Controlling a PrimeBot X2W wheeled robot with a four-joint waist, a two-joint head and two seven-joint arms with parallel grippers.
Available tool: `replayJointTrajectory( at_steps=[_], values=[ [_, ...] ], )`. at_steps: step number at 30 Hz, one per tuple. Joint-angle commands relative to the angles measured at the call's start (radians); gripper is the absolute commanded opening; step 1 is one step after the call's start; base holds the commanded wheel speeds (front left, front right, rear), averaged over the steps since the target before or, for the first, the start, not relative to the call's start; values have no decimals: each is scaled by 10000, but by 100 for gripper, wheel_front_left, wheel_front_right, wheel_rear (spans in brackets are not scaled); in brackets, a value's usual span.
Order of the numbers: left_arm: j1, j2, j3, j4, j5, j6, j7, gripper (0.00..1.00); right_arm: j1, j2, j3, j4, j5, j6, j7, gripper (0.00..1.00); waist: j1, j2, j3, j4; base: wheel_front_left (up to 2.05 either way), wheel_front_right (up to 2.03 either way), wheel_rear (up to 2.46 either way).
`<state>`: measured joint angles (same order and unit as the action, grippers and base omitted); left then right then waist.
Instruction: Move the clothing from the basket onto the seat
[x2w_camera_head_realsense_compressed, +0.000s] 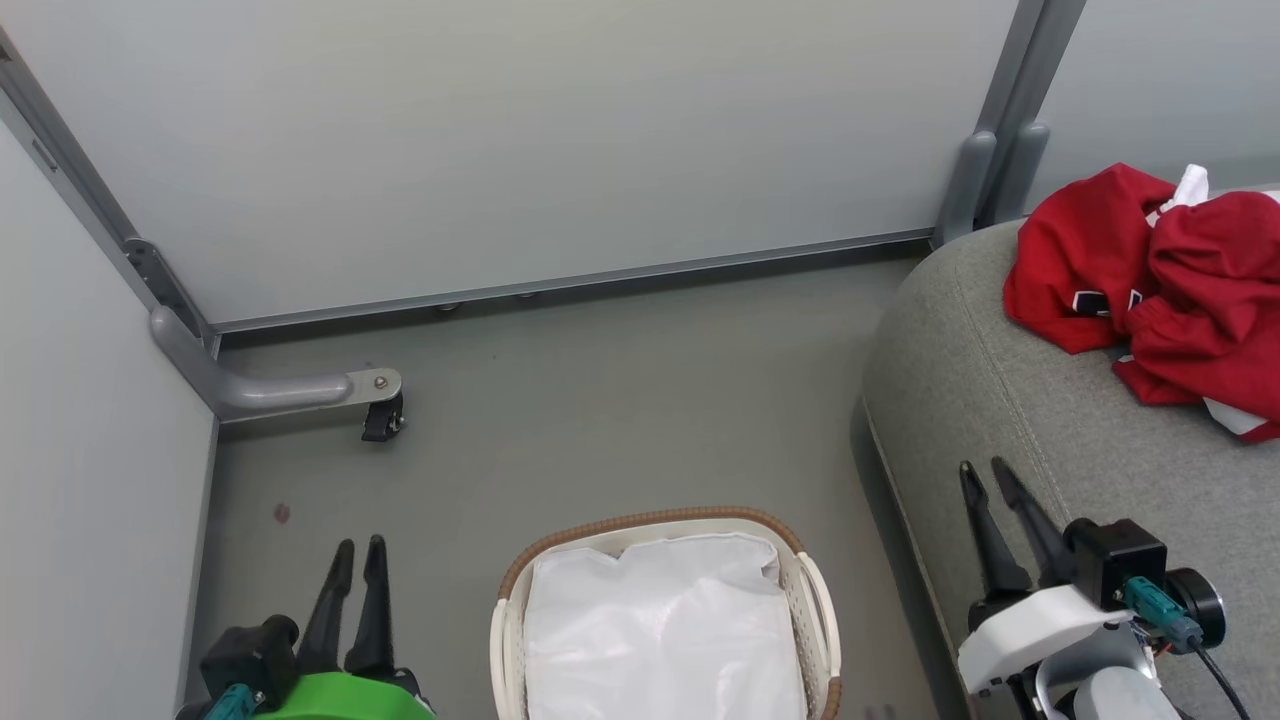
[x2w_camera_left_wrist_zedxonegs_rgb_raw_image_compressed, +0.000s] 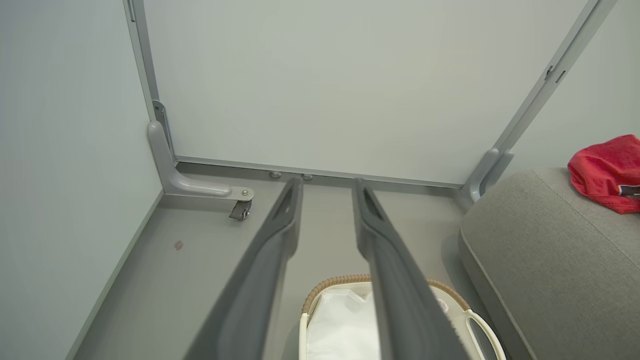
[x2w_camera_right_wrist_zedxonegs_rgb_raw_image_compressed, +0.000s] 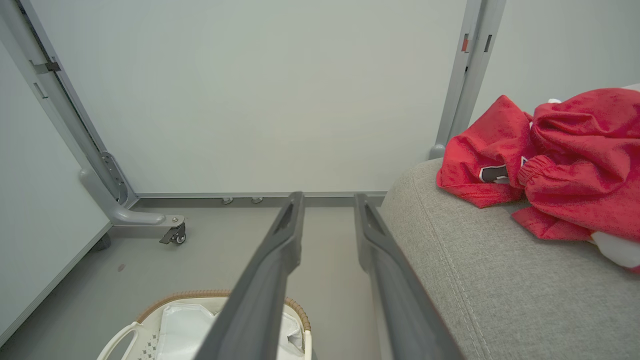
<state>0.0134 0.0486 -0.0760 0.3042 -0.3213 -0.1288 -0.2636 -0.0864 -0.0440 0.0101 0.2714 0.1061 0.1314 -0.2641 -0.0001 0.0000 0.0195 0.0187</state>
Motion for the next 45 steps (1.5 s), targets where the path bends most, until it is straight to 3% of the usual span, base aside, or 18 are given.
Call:
replayJointTrajectory(
  at_steps=[1,22,45],
  values=[
    [6,-4,2,59,-2,0,0,0,35,12,0,63,0,0,2,0,1,0,0,0,0,0,0],
    [-335,156,293,-64,-3546,-2,818,0,-28,-5,-337,6,3929,-2,997,0,1,0,-27,-31,0,0,0],
    [-633,246,628,-262,-6557,-11,1595,0,-119,-33,-619,-99,7339,-4,1859,0,1,0,-56,-64,0,0,0]
  ],
)
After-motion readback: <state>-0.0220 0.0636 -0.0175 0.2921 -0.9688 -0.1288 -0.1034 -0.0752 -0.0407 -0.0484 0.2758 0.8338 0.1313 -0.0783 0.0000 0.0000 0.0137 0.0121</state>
